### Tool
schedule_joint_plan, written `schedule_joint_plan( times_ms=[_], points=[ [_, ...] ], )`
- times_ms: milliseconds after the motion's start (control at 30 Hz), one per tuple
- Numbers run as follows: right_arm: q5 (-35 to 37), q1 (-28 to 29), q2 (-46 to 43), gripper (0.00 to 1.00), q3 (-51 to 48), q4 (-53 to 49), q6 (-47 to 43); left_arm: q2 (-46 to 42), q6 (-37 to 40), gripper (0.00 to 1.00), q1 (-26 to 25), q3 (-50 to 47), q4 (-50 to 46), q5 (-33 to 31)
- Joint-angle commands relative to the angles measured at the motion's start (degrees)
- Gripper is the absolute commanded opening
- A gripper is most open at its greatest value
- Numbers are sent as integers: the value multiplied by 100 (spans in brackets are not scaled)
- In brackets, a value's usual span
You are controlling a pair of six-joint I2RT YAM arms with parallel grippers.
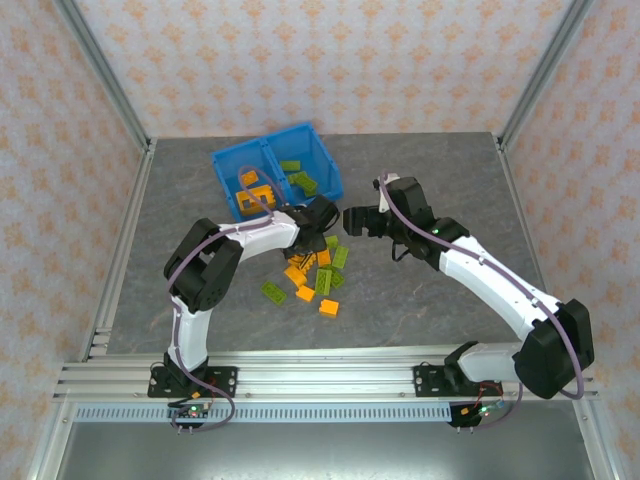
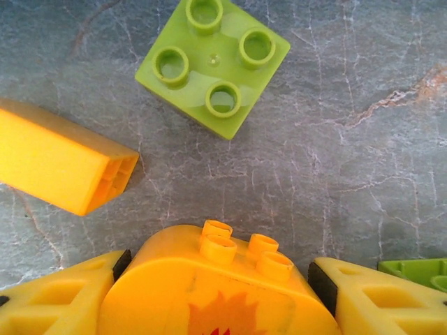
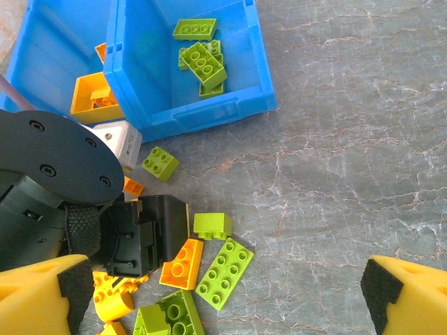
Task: Sort the legos into containers by color
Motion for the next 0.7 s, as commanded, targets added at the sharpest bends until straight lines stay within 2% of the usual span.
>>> schedule_joint_plan(
  times_ms=[0,200,367,467,667],
  points=[
    [81,18,-130,99,59,-133,99,-379,30,55,12,-3,-184,-214],
    [105,12,-159,99,77,-142,120,-1201,254,49,11,251,-585,-611],
    [109,19,-144,99,120,-134,120,-1664,786,48,106,730,-1114,-1449],
    [96,14,-142,99,128,-132,127,-1696,1199,49,413,1095,-1330,-1851],
    [110,25,-183,99,113,-191,166,-1191,2289,49,1343,1811,-1067,-1843]
  ],
)
